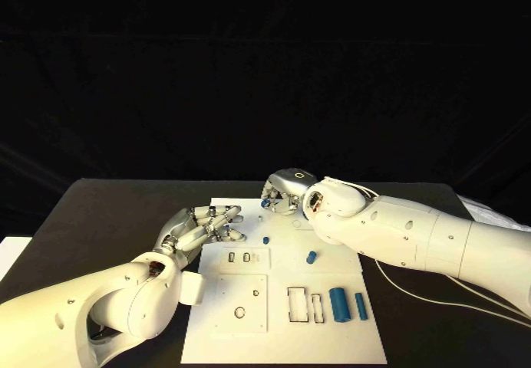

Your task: Assemble the parts on the task board

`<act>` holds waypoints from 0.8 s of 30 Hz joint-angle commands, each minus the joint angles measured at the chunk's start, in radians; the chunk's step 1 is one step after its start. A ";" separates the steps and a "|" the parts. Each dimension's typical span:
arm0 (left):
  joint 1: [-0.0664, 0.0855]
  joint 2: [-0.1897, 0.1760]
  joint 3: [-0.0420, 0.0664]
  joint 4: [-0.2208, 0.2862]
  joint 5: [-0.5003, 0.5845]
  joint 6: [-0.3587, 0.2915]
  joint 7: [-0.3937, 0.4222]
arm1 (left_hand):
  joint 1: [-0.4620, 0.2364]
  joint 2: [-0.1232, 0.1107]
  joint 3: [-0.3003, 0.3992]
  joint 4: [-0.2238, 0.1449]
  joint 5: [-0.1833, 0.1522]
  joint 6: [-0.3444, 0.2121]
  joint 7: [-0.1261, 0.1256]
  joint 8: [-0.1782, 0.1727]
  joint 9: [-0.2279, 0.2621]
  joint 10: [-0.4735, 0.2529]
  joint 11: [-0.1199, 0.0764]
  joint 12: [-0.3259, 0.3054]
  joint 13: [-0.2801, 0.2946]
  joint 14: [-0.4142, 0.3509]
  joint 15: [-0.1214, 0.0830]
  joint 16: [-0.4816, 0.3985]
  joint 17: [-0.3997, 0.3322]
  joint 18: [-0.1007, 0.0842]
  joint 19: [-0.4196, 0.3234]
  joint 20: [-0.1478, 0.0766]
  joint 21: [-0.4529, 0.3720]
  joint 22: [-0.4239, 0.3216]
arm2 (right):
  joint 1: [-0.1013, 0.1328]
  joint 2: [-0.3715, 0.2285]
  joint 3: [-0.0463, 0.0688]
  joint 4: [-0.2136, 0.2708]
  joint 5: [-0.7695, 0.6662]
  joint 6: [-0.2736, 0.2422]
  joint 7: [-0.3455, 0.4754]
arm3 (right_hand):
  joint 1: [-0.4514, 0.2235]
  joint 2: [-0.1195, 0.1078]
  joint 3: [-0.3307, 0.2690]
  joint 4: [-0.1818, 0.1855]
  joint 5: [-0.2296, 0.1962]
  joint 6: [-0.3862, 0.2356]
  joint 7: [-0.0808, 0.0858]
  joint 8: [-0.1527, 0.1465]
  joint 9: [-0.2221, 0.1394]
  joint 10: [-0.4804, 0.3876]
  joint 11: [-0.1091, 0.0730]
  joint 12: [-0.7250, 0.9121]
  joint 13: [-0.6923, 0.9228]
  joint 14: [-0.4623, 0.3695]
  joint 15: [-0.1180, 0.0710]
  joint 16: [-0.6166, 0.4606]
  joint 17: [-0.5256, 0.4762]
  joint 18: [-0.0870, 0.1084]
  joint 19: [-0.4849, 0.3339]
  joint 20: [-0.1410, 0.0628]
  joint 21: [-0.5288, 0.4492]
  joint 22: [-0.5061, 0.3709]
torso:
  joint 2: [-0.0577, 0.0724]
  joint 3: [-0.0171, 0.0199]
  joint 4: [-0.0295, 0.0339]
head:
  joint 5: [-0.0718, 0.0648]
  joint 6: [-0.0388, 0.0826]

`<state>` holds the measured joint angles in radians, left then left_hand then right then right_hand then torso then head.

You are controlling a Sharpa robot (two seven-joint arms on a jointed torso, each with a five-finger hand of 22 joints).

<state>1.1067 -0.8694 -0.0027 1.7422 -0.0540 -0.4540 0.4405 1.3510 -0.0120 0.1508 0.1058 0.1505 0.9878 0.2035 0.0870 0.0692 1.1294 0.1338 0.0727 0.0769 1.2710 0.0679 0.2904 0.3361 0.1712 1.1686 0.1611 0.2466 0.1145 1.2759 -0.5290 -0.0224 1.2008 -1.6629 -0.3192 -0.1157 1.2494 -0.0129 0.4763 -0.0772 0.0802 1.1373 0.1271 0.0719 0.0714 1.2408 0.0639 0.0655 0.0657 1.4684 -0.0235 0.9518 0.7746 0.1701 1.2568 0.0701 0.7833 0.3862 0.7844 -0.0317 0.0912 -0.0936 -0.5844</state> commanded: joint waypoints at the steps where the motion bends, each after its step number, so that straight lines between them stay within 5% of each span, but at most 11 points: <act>1: 0.001 0.000 0.001 0.003 0.001 0.022 0.002 | 0.009 -0.002 0.004 0.001 -0.001 -0.005 0.006 -0.006 -0.001 -0.001 0.005 -0.004 0.001 -0.006 -0.001 -0.002 0.001 0.007 0.000 0.007 -0.004 -0.002 | -0.001 0.006 0.000 -0.009 -0.018 0.017 -0.019 | -0.001 -0.012 0.003 0.000 0.005 0.001 0.003 0.003 0.018 -0.006 0.001 -0.003 -0.001 0.006 0.000 0.005 0.001 0.012 -0.008 0.002 0.004 0.001 | 0.000 -0.0003 0.0007 | -0.001 -0.001; 24: 0.001 -0.001 0.001 0.002 0.001 0.032 -0.005 | 0.009 -0.002 0.006 0.000 -0.001 -0.005 0.006 -0.006 -0.001 -0.002 0.006 -0.005 0.001 -0.010 0.000 -0.004 0.003 0.007 -0.001 0.008 -0.006 -0.002 | -0.007 0.036 0.000 -0.037 -0.045 0.029 -0.072 | -0.008 -0.024 0.005 0.007 0.013 -0.002 0.005 0.000 0.019 -0.009 0.002 -0.002 0.000 0.006 0.001 0.014 0.009 0.012 -0.010 0.003 0.009 0.004 | 0.002 -0.0028 0.0057 | -0.005 -0.005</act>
<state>1.1068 -0.8706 -0.0027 1.7423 -0.0539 -0.4463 0.4326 1.3510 -0.0120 0.1508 0.1058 0.1505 0.9842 0.2070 0.0871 0.0692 1.1294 0.1338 0.0727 0.0769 1.2674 0.0643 0.2904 0.3386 0.1711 1.1686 0.1612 0.2467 0.1134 1.2705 -0.4956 -0.0218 1.1655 -1.6894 -0.3071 -0.1675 1.2400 -0.0246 0.4791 -0.0743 0.0912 1.1306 0.1299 0.0692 0.0914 1.2373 0.0675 0.0655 0.0658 1.4684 -0.0234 0.9613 0.7832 0.1701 1.2533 0.0736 0.7867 0.3887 0.7861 -0.0341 0.0964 -0.0990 -0.5892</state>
